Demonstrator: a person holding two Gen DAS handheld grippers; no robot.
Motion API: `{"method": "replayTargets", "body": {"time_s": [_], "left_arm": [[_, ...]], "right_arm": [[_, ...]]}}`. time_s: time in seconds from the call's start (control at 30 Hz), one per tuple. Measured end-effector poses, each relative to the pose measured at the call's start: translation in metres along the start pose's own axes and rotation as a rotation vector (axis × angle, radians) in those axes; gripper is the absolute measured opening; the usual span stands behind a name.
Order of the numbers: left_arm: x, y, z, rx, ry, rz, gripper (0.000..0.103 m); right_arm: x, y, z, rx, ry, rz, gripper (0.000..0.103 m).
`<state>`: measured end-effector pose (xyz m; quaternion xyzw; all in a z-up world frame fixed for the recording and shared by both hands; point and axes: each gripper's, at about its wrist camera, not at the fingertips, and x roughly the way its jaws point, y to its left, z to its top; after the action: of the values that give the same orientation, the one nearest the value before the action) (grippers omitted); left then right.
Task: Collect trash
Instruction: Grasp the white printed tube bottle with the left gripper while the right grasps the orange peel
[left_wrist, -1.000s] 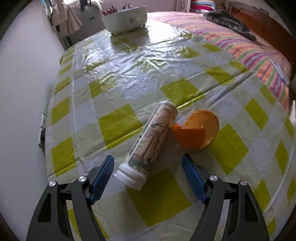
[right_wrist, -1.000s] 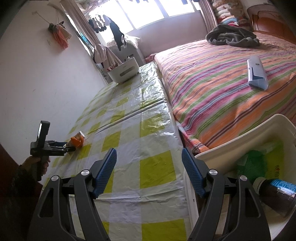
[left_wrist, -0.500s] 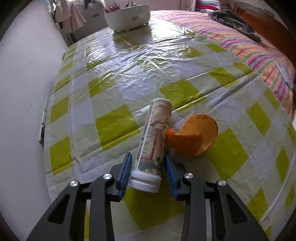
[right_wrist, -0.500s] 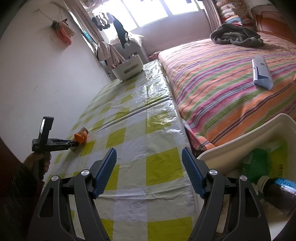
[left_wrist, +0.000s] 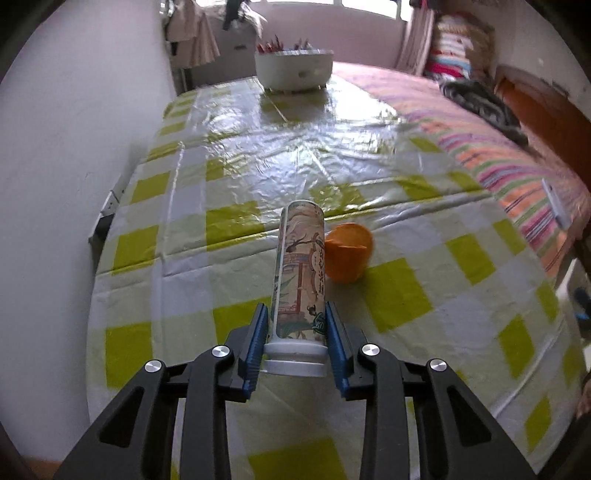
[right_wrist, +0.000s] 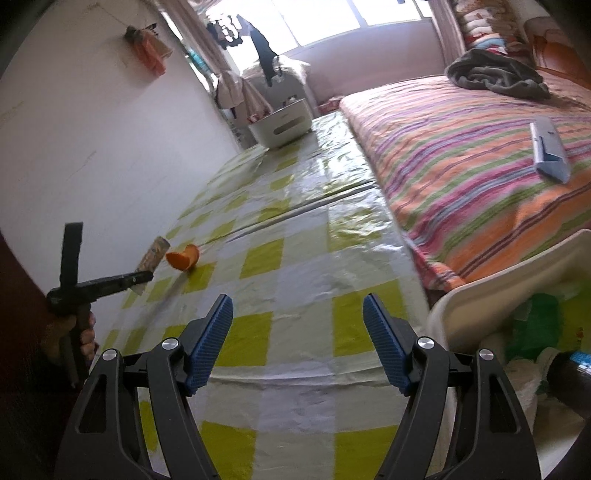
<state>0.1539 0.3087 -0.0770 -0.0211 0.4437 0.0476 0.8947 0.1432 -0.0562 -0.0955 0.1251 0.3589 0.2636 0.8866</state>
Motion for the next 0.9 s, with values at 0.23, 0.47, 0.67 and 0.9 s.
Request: {"method": "replayTargets", "body": {"time_s": [0.23,0.47,0.67,0.9], "left_arm": [[-0.044,0.005,-0.020,-0.185,-0.119,0.003,0.030],[-0.071,0.002,-0.035,-0.253,-0.214,-0.020,0.030],[-0.074,-0.001,-0.036,-0.218,-0.234,-0.015,0.030],[-0.085,0.011,-0.042,-0.240,-0.256,-0.021,0.030]], "right_arm": [[0.022,0.036,0.004,-0.059,0.059,0.111,0.072],[0.063,0.099,0.013,-0.207,0.143,0.230,0.076],[0.124,0.146,0.027,-0.290,0.236,0.273,0.076],[0.197,0.183,0.041,-0.385,0.316,0.243,0.076]]}}
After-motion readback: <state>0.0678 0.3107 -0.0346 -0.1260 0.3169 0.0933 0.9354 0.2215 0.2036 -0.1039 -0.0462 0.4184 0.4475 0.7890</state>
